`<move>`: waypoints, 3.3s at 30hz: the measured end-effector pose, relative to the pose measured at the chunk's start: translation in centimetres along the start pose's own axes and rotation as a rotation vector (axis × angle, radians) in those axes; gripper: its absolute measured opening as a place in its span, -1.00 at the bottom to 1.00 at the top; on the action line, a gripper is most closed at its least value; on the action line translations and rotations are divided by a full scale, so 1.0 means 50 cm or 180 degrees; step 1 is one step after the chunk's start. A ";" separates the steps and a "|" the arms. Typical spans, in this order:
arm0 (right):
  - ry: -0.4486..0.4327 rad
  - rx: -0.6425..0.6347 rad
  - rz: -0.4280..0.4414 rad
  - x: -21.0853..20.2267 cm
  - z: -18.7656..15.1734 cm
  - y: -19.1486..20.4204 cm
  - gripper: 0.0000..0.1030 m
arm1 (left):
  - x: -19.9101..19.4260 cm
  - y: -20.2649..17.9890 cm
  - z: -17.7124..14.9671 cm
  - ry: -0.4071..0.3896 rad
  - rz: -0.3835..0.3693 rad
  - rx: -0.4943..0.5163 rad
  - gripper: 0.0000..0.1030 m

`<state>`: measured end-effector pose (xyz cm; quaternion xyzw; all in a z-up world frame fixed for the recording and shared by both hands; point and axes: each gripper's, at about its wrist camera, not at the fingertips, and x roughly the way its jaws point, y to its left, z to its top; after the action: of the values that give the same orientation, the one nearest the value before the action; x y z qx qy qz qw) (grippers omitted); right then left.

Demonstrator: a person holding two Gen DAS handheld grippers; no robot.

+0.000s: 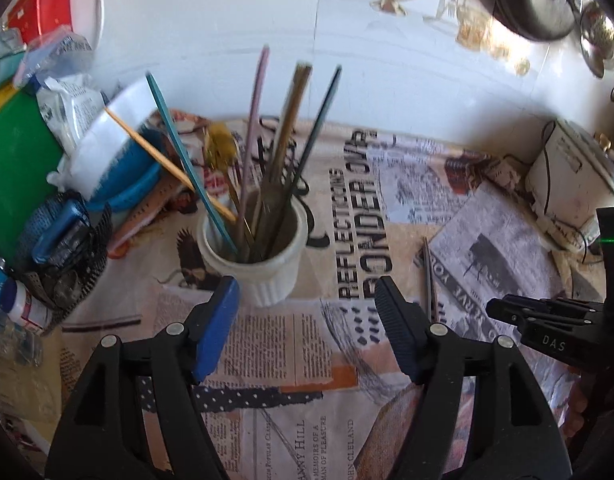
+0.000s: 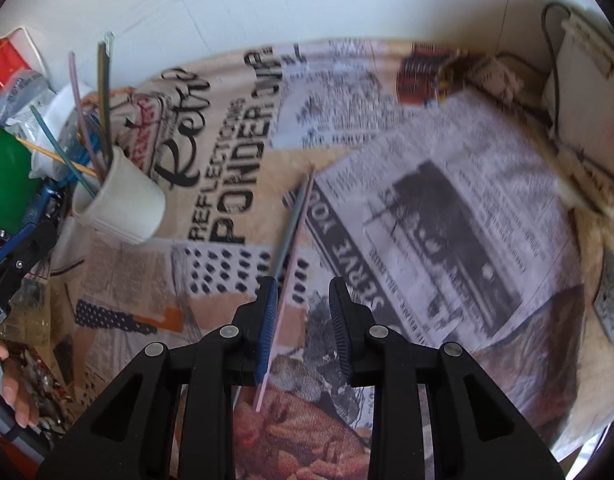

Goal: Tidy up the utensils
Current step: 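Move both open tools back over the remaining chopsticks, then grasp the pink chopstick with the right tool while the left tool grasps the grey chopstick, then carry the grey chopstick in the left tool and pink chopstick in the right tool to the cup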

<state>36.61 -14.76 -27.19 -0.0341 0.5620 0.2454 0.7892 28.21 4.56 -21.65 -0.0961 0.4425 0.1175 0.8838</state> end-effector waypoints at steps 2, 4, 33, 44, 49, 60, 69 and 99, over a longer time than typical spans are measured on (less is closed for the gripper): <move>0.0106 0.0031 0.0029 0.027 -0.010 0.002 -0.53 | 0.025 -0.008 -0.019 0.0130 0.0015 0.0023 0.33; 0.0191 0.0045 0.0062 0.049 -0.021 0.005 -0.53 | 0.046 -0.016 -0.037 0.0241 0.0032 0.0054 0.33; 0.0299 0.0615 -0.0339 0.031 -0.097 -0.198 -0.87 | 0.144 -0.093 -0.080 0.0638 -0.0031 0.0385 0.33; 0.0248 0.0465 -0.0278 0.061 -0.022 -0.196 -0.87 | 0.165 -0.147 -0.069 0.0710 -0.0083 0.0577 0.33; 0.0187 0.0451 -0.0123 0.085 0.016 -0.189 -0.86 | 0.183 -0.165 -0.058 0.0799 -0.0173 0.0563 0.33; 0.0068 0.0600 0.0000 0.072 0.012 -0.180 -0.89 | 0.261 -0.242 -0.030 0.1089 -0.0448 0.0696 0.18; -0.0238 0.0779 0.0002 -0.018 -0.018 -0.220 -0.89 | 0.296 -0.320 -0.026 0.1187 -0.0552 0.0991 -0.25; -0.0468 0.1047 0.0084 -0.073 -0.051 -0.263 -0.89 | 0.321 -0.504 -0.020 0.1385 -0.0768 0.2009 -0.91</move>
<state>39.10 -28.41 -27.75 0.1208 0.5357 0.1623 0.8198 44.15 -17.76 -33.48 0.1062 0.6193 -0.1518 0.7630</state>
